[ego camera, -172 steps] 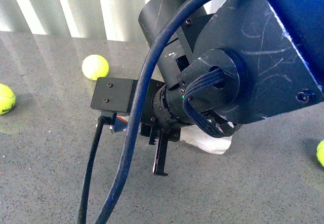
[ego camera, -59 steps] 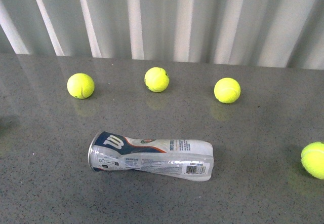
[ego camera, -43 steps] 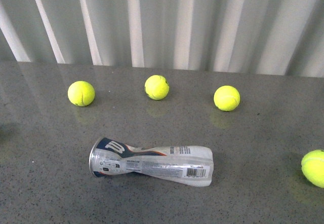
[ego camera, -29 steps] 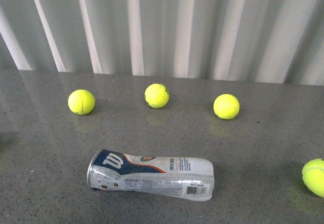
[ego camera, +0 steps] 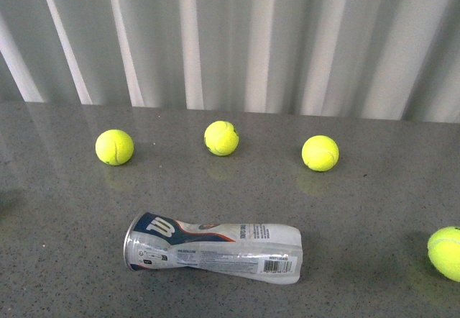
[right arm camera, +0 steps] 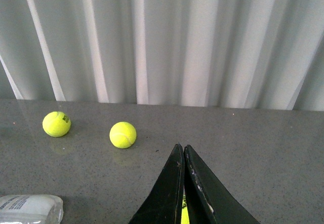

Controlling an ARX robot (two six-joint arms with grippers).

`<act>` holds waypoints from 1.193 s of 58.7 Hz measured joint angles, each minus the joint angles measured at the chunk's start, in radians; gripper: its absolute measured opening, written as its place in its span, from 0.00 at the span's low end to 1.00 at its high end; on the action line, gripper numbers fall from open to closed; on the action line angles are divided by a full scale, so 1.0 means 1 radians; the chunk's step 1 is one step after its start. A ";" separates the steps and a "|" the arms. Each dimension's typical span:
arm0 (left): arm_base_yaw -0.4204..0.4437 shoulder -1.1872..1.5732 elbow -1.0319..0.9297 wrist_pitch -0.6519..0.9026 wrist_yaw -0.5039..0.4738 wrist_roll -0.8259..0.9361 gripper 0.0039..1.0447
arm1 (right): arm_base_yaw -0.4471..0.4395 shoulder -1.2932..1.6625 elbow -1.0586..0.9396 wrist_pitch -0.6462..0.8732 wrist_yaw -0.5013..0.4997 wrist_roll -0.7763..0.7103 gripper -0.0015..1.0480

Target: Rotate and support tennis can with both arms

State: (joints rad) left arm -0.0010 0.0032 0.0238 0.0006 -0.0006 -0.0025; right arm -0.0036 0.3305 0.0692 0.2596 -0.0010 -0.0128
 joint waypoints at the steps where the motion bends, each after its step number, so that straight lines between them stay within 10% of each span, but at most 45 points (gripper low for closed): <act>1: 0.000 0.000 0.000 0.000 0.000 0.000 0.94 | 0.000 -0.006 -0.003 -0.003 0.000 0.000 0.03; 58: 0.000 -0.001 0.000 0.000 0.000 0.000 0.94 | 0.000 -0.325 -0.064 -0.259 0.000 0.002 0.03; 70: 0.002 0.005 0.003 -0.007 0.009 0.002 0.94 | 0.000 -0.325 -0.064 -0.259 0.000 0.002 0.37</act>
State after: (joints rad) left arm 0.0006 0.0078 0.0269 -0.0067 0.0082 -0.0006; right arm -0.0036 0.0051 0.0048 0.0006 -0.0010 -0.0105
